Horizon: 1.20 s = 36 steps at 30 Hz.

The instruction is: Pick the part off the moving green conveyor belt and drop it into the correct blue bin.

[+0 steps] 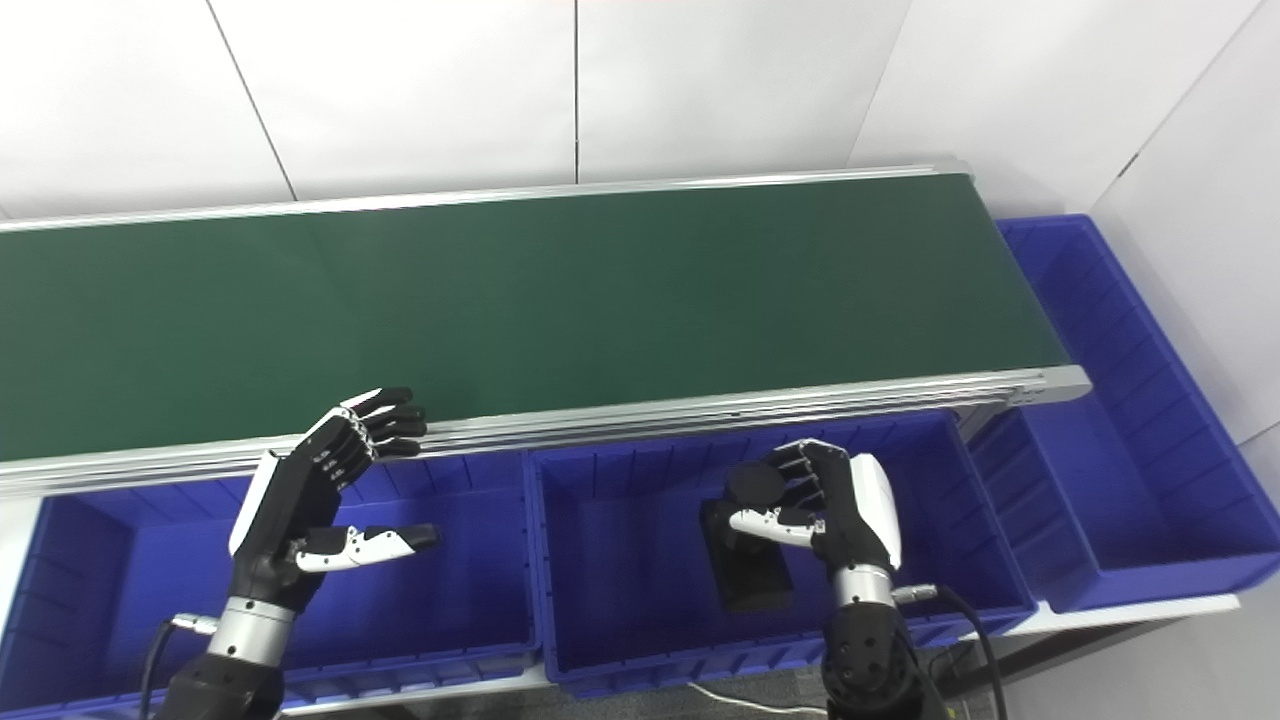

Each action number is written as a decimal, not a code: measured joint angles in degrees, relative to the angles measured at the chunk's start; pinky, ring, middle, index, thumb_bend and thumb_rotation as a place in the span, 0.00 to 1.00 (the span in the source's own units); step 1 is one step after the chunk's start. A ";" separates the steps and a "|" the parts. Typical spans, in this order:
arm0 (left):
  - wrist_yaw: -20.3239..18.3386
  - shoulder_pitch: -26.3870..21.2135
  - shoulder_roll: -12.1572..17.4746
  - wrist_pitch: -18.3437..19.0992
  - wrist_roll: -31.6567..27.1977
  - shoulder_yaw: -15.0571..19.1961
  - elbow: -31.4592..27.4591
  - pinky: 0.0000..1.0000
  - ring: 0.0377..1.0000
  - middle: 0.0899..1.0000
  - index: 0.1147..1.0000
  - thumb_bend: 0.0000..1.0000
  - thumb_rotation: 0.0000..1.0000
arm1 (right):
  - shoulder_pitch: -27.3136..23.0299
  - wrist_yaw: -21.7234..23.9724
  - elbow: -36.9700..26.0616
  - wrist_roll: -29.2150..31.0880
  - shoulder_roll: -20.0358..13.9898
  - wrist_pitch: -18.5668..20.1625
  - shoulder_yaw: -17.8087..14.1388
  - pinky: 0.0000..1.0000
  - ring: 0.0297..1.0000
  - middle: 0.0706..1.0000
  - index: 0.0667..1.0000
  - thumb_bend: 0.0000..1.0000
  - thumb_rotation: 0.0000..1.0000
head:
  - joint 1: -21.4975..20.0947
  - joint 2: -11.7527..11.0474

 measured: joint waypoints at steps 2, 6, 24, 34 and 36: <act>-0.03 0.09 -0.02 0.11 -0.01 -0.01 -0.44 0.66 0.70 0.70 0.73 0.82 0.15 | 0.04 0.91 0.05 0.34 -0.98 -0.57 0.84 0.54 0.63 0.68 0.71 0.97 0.35 | 0.00 0.09; -0.25 0.14 -0.01 0.15 -0.05 0.01 -1.30 0.66 0.69 0.70 0.73 0.82 0.15 | 0.04 1.72 -0.12 0.35 -1.98 -0.64 1.53 0.56 0.68 0.74 0.75 1.00 0.39 | 0.09 0.09; -1.06 0.17 -0.06 0.15 0.11 0.75 -1.10 0.65 0.69 0.70 0.73 0.82 0.15 | 0.51 1.91 -1.84 0.30 -2.06 -0.66 2.54 0.55 0.66 0.73 0.74 1.00 0.39 | 0.26 -0.26; -1.55 0.15 -0.04 0.14 0.10 1.08 0.34 0.67 0.69 0.69 0.72 0.84 0.15 | 4.26 5.17 -13.55 5.60 -0.26 -1.04 4.28 0.54 0.64 0.73 0.73 1.00 0.42 | 5.53 -0.79; -1.69 0.15 -0.08 0.15 0.16 1.04 0.33 0.67 0.69 0.69 0.72 0.84 0.14 | 4.66 6.63 -16.42 8.18 0.70 -0.98 4.17 0.54 0.64 0.73 0.73 1.00 0.43 | 6.77 -0.79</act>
